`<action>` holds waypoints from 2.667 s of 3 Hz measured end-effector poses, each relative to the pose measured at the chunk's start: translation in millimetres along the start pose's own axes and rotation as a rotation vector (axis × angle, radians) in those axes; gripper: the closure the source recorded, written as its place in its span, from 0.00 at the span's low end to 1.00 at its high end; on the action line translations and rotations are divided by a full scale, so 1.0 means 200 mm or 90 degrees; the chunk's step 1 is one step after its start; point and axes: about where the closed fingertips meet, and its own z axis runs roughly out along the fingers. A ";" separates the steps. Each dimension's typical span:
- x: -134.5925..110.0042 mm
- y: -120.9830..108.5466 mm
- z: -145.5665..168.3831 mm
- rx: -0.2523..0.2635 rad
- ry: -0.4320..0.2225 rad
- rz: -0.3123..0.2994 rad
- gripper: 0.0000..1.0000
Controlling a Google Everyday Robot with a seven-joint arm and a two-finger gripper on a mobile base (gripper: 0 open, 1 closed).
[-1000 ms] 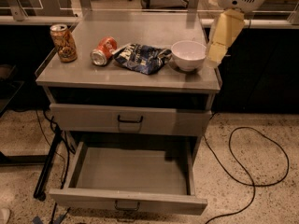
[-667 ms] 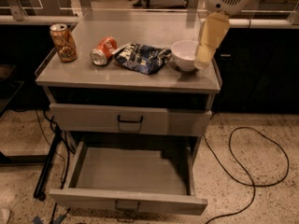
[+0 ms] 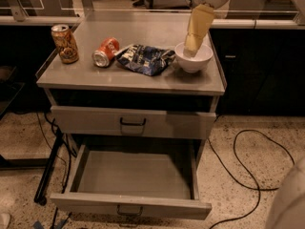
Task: Place coke can into middle drawer
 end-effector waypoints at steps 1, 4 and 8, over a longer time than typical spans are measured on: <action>-0.09 -0.02 0.02 0.001 -0.017 -0.017 0.00; -0.50 -0.13 0.22 -0.021 -0.087 -0.091 0.00; -1.00 -0.15 0.52 -0.066 -0.148 -0.094 0.00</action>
Offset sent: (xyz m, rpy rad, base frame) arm 0.0341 0.0751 0.0130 0.0406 0.0177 0.1908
